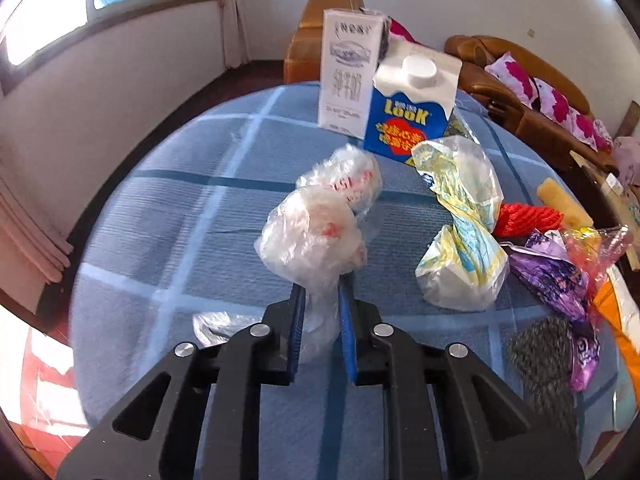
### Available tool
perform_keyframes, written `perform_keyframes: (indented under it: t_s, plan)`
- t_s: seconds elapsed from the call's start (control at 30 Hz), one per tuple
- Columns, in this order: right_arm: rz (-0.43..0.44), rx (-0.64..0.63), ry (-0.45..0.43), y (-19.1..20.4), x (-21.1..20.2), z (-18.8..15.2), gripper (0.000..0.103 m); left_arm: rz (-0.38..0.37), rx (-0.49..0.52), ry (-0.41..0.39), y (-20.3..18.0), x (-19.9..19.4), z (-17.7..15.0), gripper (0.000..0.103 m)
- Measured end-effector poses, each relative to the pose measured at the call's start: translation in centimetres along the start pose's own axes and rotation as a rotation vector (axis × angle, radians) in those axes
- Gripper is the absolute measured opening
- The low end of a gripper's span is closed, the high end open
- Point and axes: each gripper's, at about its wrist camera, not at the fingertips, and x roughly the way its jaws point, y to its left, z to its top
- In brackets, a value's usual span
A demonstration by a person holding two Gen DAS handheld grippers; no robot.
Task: Collect trash
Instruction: 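Grasp the clear plastic bag with the left tool while the right tool grasps the orange packet, then carry both held items over the blue bucket and open both tools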
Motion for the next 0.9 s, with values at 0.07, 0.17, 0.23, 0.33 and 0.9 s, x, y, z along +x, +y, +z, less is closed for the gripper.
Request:
perform_keyframes:
  t_s: [0.07,0.17,0.23,0.33,0.9]
  plan:
    - [0.004,0.001,-0.014,0.0,-0.5,0.0,0.004,0.008,0.002,-0.017,0.4,-1.1,-0.5,0.014]
    - [0.007,0.011,-0.04,0.0,-1.4,0.3,0.004,0.024,0.001,-0.048,0.9,-3.0,-1.0,0.014]
    - [0.011,0.018,-0.06,-0.1,-2.1,0.5,0.004,0.027,-0.002,-0.067,1.3,-4.1,-1.2,0.014]
    - [0.009,0.02,-0.092,-0.1,-3.3,0.9,0.004,0.02,-0.006,-0.085,1.4,-5.6,-1.6,0.014]
    - [-0.18,0.09,-0.174,-5.9,-8.1,-0.9,0.004,-0.085,0.147,-0.169,-6.2,-12.1,-4.0,0.014]
